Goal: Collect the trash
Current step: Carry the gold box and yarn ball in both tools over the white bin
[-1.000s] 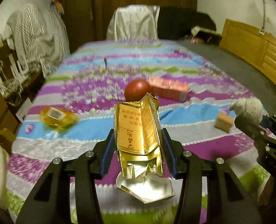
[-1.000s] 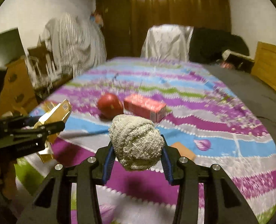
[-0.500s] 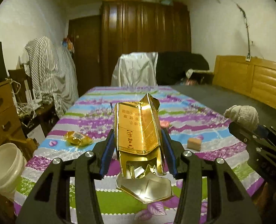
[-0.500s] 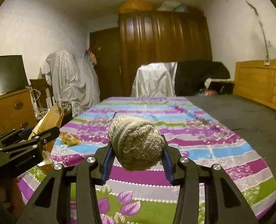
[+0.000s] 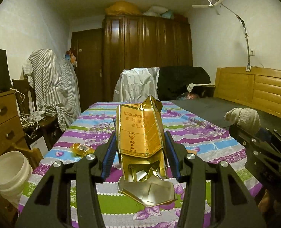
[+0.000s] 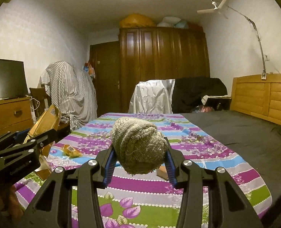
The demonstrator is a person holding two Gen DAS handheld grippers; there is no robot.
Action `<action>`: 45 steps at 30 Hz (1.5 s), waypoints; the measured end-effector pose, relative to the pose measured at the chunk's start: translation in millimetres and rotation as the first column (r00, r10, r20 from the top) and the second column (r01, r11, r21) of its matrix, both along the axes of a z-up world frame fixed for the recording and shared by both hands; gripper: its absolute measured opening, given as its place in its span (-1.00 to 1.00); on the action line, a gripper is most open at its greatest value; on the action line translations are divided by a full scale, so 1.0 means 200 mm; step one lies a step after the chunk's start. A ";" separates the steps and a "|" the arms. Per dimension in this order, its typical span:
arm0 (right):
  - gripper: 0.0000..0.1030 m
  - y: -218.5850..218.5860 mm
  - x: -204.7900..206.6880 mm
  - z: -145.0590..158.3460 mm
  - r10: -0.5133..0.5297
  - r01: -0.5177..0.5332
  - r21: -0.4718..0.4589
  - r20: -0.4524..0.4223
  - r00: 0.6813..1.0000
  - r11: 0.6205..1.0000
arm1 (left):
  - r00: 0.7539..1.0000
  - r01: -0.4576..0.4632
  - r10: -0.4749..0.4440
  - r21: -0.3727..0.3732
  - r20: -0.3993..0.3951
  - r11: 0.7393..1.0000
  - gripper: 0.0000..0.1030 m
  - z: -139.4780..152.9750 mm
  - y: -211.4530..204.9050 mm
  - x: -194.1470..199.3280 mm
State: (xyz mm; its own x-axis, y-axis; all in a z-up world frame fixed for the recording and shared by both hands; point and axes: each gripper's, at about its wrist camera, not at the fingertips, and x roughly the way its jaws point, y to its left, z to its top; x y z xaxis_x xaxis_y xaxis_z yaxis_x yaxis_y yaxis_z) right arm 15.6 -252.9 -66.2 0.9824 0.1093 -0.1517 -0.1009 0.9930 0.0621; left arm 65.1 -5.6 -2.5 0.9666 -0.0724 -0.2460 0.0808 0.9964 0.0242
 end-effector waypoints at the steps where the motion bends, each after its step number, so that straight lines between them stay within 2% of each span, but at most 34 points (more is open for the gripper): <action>1: -0.09 0.00 0.00 0.00 0.000 0.000 0.000 0.001 1.000 1.000 | 1.000 0.001 -0.001 0.000 0.001 1.000 -0.09 0.00 0.00 -0.01; 13: -0.09 0.01 0.03 0.03 0.047 -0.048 -0.011 -0.034 0.998 0.999 | 1.000 -0.017 0.017 0.001 -0.002 1.000 -0.09 0.01 0.02 -0.03; 23: -0.09 0.19 0.24 0.09 0.175 -0.176 -0.016 -0.061 0.983 0.984 | 0.992 -0.128 0.128 0.006 -0.012 0.992 -0.08 0.05 0.21 -0.03; 29: -0.09 0.45 0.37 0.20 0.255 -0.256 -0.032 -0.041 0.966 0.966 | 0.974 -0.226 0.226 -0.005 -0.012 0.974 -0.08 0.09 0.43 -0.03; 35: -0.09 0.77 0.46 0.27 0.346 -0.348 -0.048 -0.042 0.937 0.936 | 0.946 -0.324 0.324 -0.018 -0.012 0.946 -0.08 0.13 0.68 -0.05; 41: -0.09 1.16 0.53 0.36 0.448 -0.450 -0.061 -0.051 0.893 0.891 | 0.907 -0.422 0.422 -0.029 -0.013 0.906 -0.08 0.18 0.93 -0.08; 45: -0.09 1.40 0.57 0.41 0.510 -0.513 -0.071 -0.062 0.858 0.855 | 0.872 -0.490 0.489 -0.034 -0.018 0.871 -0.08 0.22 1.13 -0.11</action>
State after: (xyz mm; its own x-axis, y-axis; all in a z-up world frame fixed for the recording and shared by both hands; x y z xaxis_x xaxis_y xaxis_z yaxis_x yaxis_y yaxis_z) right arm 128.9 27.4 16.1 0.7841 0.5803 -0.2198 -0.5953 0.8035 -0.0025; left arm 43.3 220.6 40.8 0.8785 0.4004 -0.2606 -0.4173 0.9087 -0.0108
